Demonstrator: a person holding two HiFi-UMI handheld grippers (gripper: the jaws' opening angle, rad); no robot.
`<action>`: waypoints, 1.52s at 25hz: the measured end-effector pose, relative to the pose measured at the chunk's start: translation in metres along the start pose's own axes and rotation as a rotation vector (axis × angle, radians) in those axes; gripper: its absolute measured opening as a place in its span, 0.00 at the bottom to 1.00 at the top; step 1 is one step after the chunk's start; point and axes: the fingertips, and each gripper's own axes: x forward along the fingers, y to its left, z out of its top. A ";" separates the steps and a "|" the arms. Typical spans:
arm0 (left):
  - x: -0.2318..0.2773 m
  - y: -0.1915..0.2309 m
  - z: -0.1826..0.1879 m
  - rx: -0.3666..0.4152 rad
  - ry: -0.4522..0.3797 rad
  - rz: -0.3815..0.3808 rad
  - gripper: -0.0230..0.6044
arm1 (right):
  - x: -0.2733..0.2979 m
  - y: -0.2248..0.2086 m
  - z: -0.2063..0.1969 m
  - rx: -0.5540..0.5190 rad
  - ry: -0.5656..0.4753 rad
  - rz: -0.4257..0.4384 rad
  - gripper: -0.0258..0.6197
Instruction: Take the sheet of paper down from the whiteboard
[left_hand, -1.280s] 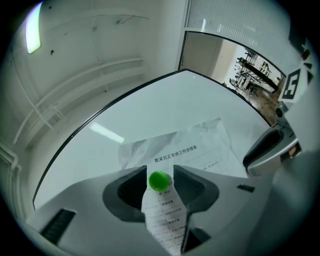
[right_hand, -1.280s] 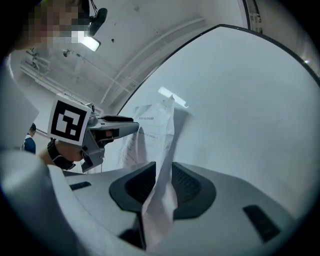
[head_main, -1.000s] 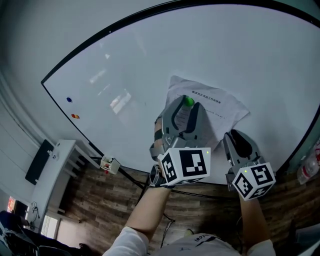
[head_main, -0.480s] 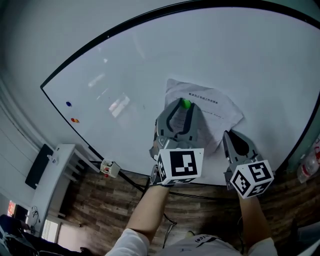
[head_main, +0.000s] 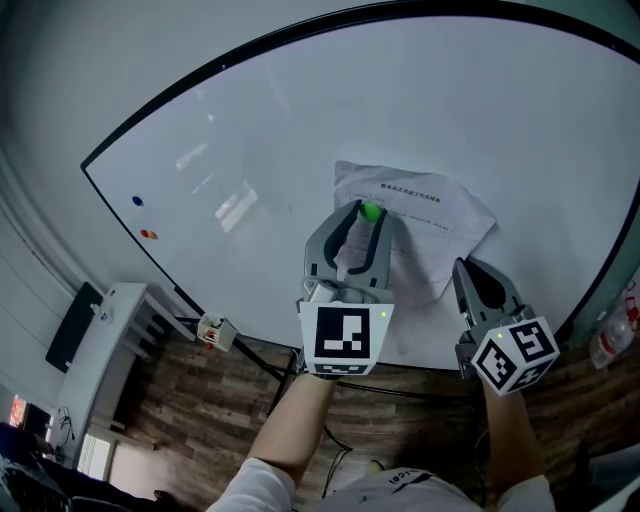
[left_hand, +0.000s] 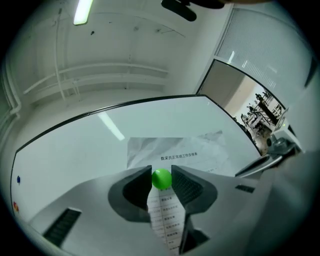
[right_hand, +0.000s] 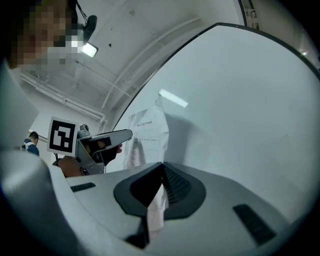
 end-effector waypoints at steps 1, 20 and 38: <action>-0.003 -0.001 -0.001 -0.022 -0.003 -0.007 0.25 | -0.001 -0.001 0.000 -0.004 0.006 0.004 0.06; -0.044 -0.020 -0.022 -0.322 0.052 -0.033 0.25 | -0.011 -0.001 0.007 -0.099 0.191 0.171 0.06; -0.121 -0.062 -0.097 -0.420 0.200 0.003 0.25 | -0.083 0.002 -0.096 -0.110 0.364 0.174 0.06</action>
